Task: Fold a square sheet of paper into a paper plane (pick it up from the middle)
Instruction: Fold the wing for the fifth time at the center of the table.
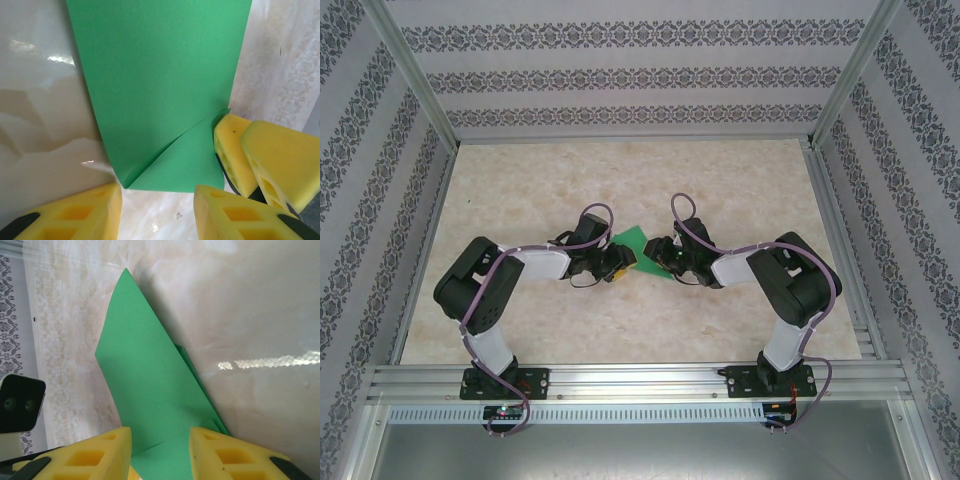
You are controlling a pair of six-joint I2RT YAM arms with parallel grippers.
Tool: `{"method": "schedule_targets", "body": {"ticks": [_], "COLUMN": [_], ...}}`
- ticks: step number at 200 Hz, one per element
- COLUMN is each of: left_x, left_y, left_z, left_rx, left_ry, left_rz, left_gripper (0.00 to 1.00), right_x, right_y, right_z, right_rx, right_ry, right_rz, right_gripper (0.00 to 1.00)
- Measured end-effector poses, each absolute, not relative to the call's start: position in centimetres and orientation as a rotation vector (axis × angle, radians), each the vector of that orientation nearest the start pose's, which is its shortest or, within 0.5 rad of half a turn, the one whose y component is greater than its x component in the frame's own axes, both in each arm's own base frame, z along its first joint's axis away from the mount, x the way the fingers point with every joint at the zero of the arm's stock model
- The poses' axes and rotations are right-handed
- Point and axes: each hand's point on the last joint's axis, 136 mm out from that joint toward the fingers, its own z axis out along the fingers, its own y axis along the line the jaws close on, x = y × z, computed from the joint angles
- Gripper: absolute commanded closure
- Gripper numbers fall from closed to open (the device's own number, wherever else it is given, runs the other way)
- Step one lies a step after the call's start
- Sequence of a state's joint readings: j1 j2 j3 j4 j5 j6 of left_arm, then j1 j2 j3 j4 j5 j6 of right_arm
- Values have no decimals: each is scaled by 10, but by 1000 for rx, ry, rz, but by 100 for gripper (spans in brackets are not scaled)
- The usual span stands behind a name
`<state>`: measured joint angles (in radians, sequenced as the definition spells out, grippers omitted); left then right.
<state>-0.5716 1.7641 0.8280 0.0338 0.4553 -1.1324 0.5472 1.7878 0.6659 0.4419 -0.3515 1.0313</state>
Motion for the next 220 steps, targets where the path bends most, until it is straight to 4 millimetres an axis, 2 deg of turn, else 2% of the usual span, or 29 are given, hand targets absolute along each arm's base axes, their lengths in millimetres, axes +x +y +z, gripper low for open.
{"method": "schedule_targets", "body": {"ticks": [43,135,194,220], "left_x": [302,319,319,321], "left_y": [-284,-293,-292,-294], "left_z": [31,43,32,34], "left_rx": [-579,-624,-646,-641], "left_ry": [2754,2640,2658,2653], "left_rz": [-1164,-1254,-1241,-1245], "left_gripper": [59,66,89,93], "right_x": [328,327,322,318], "right_y": [269,267,268,263], "right_z": [29,29,35,38], "right_rx": [391,365,201,118], "right_ry": [2476,2464,2466,2490], "right_rz": [1164,1180,1148,1083], "right_gripper": [64,63,52,45]}}
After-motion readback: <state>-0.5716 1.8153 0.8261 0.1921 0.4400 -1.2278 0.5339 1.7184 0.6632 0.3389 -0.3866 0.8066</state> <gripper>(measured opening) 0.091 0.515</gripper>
